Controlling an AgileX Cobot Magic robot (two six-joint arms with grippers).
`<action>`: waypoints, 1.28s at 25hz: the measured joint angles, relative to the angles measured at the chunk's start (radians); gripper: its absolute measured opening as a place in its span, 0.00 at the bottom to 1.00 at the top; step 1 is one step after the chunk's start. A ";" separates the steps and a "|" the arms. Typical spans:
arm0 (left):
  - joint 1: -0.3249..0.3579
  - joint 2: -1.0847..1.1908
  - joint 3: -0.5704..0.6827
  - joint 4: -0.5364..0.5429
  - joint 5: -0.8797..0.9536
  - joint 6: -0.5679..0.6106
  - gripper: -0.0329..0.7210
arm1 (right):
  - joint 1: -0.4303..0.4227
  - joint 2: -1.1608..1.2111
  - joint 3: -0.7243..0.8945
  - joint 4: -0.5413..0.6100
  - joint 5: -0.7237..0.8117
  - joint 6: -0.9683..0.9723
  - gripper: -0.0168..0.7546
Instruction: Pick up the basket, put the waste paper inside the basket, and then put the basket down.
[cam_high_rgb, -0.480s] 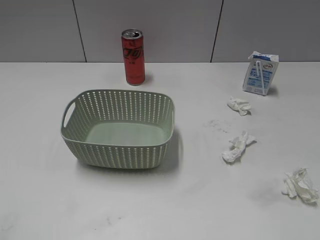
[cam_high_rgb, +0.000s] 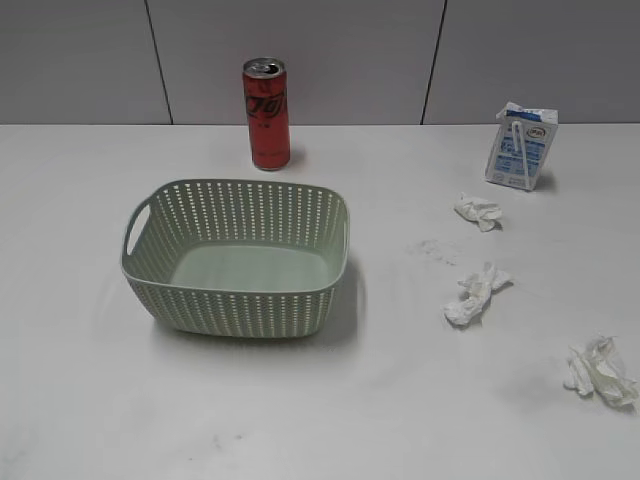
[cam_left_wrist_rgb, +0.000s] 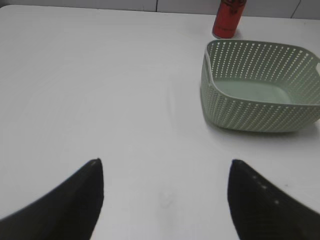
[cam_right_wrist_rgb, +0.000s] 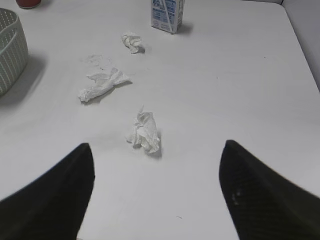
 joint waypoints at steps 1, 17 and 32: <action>0.000 0.000 0.000 0.000 -0.004 0.000 0.82 | 0.000 0.000 0.000 0.000 0.000 0.000 0.78; 0.000 0.836 -0.232 -0.148 -0.288 0.091 0.82 | 0.000 0.000 0.000 0.000 0.001 0.001 0.78; -0.145 1.583 -0.751 0.004 -0.139 0.039 0.82 | 0.000 0.000 0.000 0.000 0.000 0.001 0.78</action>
